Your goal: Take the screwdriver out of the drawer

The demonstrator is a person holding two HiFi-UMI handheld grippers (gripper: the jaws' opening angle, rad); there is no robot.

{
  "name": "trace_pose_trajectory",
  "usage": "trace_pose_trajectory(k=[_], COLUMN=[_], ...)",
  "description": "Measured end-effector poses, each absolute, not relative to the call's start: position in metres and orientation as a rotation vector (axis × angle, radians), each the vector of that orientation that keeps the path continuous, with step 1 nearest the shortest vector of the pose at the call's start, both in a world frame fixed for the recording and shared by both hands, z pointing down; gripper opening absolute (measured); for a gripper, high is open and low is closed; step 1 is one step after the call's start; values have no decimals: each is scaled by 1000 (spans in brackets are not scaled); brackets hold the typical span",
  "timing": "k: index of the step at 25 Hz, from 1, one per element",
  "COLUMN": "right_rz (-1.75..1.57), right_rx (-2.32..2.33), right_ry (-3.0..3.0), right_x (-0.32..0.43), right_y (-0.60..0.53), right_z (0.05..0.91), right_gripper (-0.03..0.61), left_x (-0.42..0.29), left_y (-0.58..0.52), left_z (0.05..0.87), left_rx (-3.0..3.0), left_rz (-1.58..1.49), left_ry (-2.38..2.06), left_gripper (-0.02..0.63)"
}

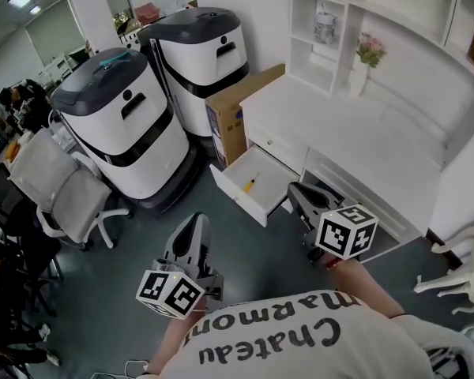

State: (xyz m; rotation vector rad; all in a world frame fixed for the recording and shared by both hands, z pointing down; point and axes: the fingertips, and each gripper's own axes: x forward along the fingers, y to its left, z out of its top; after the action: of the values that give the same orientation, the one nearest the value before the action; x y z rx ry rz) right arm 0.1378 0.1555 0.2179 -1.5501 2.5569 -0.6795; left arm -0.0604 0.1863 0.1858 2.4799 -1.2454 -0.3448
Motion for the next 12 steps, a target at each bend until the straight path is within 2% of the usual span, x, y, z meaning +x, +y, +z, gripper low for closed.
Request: trace_pose_trajectory(k=[12], right_rz=[-663], right_rx=[-1580], right_ry=[2495], right_x=[181], right_y=[150], right_z=[223], right_gripper=[29], left_x=[-23], left_y=[174], left_z=[185], left_rx=[2531], left_rz=[-340], left_ry=[-1207], left_gripper=[23])
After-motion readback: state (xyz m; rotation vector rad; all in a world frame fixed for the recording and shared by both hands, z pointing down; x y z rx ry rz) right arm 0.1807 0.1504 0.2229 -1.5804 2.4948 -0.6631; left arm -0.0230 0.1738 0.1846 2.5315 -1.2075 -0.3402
